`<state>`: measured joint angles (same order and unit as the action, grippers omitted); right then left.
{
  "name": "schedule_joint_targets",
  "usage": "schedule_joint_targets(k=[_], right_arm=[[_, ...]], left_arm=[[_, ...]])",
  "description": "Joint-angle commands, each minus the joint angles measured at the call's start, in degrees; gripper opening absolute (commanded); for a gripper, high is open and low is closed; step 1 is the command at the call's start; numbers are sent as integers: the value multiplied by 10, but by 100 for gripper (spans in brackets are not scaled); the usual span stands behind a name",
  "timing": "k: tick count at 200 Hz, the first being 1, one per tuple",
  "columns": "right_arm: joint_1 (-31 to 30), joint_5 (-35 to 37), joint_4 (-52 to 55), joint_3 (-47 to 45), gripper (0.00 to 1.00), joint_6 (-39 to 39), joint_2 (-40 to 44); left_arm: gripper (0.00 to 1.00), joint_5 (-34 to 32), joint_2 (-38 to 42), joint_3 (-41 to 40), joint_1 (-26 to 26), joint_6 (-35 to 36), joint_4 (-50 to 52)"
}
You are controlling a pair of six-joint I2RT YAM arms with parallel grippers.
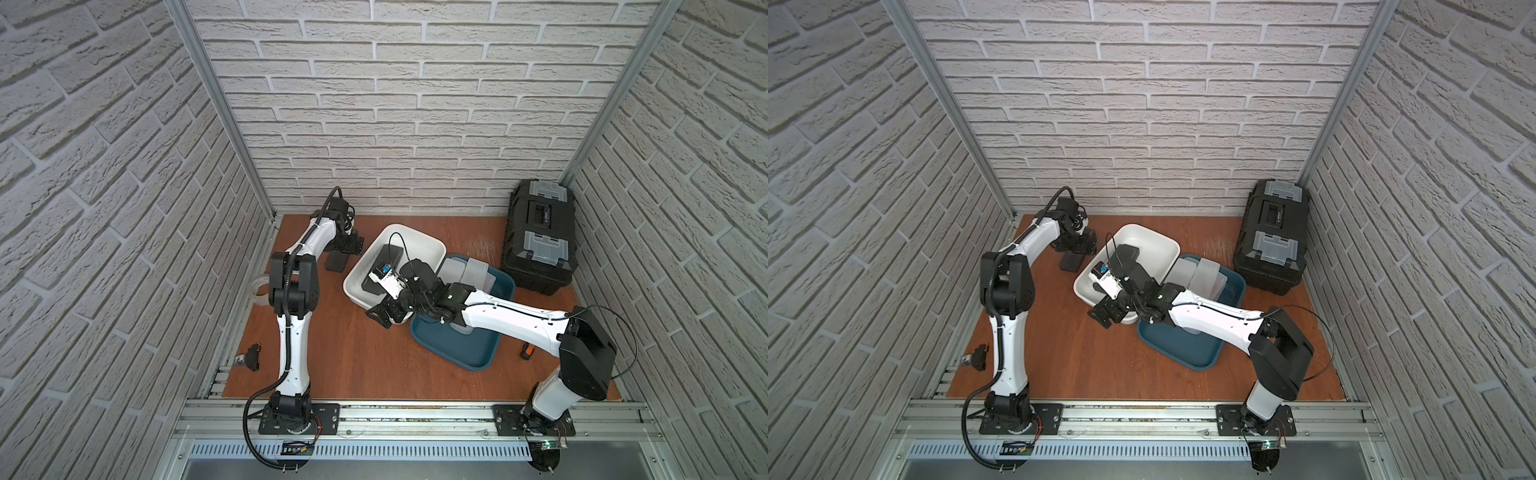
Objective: Place the pencil cases by color into the storage box
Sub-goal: Move the storage box to the center of the board.
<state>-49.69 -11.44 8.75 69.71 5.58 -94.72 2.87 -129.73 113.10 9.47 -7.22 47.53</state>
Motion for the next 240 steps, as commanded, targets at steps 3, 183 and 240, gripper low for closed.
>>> schedule_joint_targets(k=[3,183,240], right_arm=[[2,-2,-17,-6,96,0,9],[3,-13,-18,3,96,0,-6],[3,-19,-24,1,96,-3,-14]], left_arm=[[98,-18,-10,22,-8,4,10],[98,-15,-119,224,-36,60,212],[98,-54,-159,289,-23,73,283]])
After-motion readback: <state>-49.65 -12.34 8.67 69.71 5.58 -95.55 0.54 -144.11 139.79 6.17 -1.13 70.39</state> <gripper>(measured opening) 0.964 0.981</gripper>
